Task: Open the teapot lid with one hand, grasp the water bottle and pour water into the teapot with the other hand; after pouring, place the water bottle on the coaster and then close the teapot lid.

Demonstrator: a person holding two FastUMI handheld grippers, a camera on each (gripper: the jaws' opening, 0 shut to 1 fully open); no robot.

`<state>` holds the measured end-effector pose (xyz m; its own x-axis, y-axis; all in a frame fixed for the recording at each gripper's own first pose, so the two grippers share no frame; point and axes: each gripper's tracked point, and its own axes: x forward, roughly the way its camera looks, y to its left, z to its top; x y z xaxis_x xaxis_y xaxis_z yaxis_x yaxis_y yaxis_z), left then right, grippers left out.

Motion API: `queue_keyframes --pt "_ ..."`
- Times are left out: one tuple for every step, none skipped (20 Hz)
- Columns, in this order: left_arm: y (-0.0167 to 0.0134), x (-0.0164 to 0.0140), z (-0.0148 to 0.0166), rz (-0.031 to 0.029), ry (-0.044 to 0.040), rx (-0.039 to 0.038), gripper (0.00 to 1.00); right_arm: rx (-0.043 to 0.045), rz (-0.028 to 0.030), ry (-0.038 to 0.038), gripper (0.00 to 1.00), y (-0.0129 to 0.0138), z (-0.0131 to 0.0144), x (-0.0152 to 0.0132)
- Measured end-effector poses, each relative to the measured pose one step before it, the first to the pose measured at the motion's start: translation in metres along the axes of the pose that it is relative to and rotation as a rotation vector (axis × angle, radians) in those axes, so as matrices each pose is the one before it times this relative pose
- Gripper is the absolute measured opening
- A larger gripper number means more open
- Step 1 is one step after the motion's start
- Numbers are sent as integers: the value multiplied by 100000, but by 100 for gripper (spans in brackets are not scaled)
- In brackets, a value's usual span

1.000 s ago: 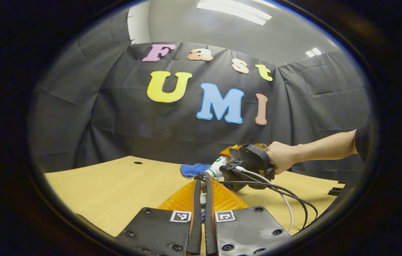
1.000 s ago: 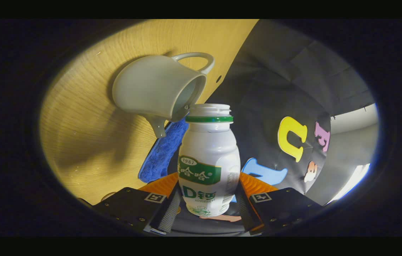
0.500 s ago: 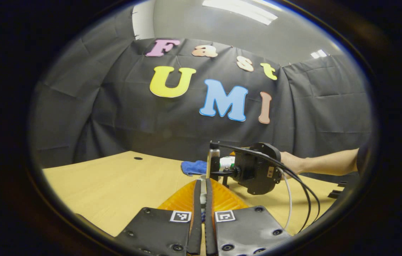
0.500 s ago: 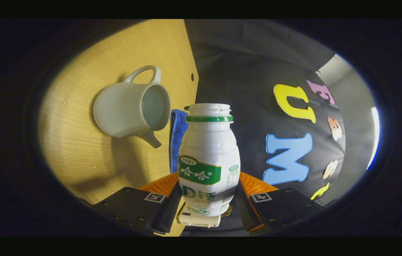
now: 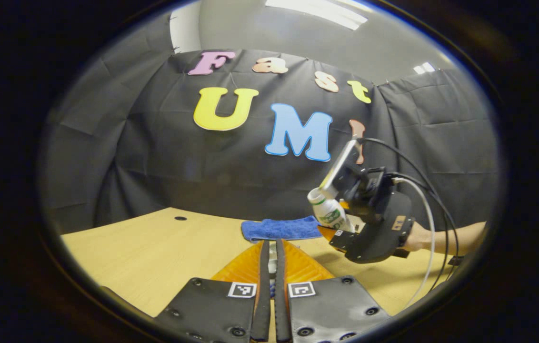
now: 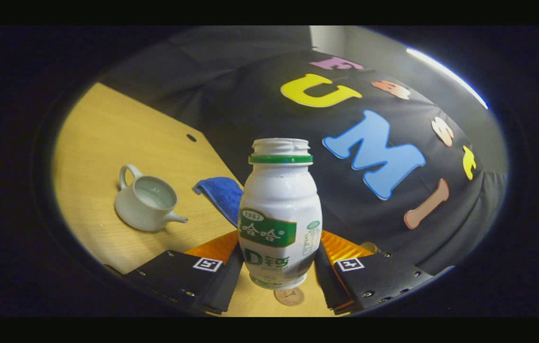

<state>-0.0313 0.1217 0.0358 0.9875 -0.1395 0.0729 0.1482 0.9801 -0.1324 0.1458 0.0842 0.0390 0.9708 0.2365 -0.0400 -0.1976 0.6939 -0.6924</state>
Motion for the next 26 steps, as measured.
queue_keyframes --pt "-379 820 330 -690 -436 925 10 7159 143 -377 72 -470 -189 -522" --pt "-427 890 235 -767 -168 645 10 7184 -157 -399 72 -663 -178 -459" --pt "-551 732 95 -1132 -399 143 10 7773 69 213 72 -525 -255 -582" --pt "-454 917 53 -1124 63 -441 11 8769 1087 119 72 -412 -429 -527" --pt "-454 1002 -209 -1178 789 -987 14 8490 1314 580 72 -284 -208 -417" --pt "-406 828 99 -1230 180 -1505 14 8391 1132 368 72 -312 -151 -416" --pt "-523 865 248 -1566 -282 -1260 10 7280 818 -342 72 -699 310 -213" --pt "-383 815 110 -1056 27 -189 10 5163 -528 -1156 72 -892 562 -191" --pt "-211 940 144 -363 -156 879 14 3019 -1667 -790 72 -1248 274 -459" --pt "-275 857 306 -278 -174 1220 14 2069 -1612 -787 72 -894 183 -192" --pt "-317 831 132 -543 -265 1042 14 1978 -1400 -717 72 -754 -80 -216" --pt "-279 788 34 -298 32 517 10 1386 -1176 -402 72 -790 -64 -124" --pt "-187 882 -139 -383 -163 697 14 1427 -764 -175 72 -609 -144 -41" --pt "-86 883 -281 -9 269 1402 14 1421 -79 105 72 -372 -108 -64" --pt "170 1051 -511 717 742 2025 14 1229 -328 404 72 -376 -336 -120" --pt "269 871 -617 981 978 1720 14 1256 -693 295 72 -563 -207 -43" --pt "168 962 -608 352 1286 738 14 1495 -226 131 72 -405 -78 -12" --pt "132 765 -674 304 1066 -120 14 1195 -467 364 72 -364 -95 -2" --pt "249 965 -629 240 962 133 14 1110 -440 -190 72 -426 168 110" --pt "387 693 -654 982 1521 712 14 1101 -636 -111 72 -366 42 -21" --pt "465 703 -508 1137 1122 1244 14 875 -243 -232 72 -238 68 -22" --pt "571 822 -483 1139 1005 800 14 521 -452 -228 72 -186 136 0" --pt "364 597 -646 478 1043 -337 14 -326 -625 -17 72 -114 79 -163" --pt "154 572 -602 -230 1334 -814 14 -189 -300 -130 72 -167 66 36" --pt "9 448 -753 57 1435 -310 10 -281 -207 163 72 -116 -206 171" --pt "119 250 -568 323 1396 527 10 13 184 229 72 63 -131 58"
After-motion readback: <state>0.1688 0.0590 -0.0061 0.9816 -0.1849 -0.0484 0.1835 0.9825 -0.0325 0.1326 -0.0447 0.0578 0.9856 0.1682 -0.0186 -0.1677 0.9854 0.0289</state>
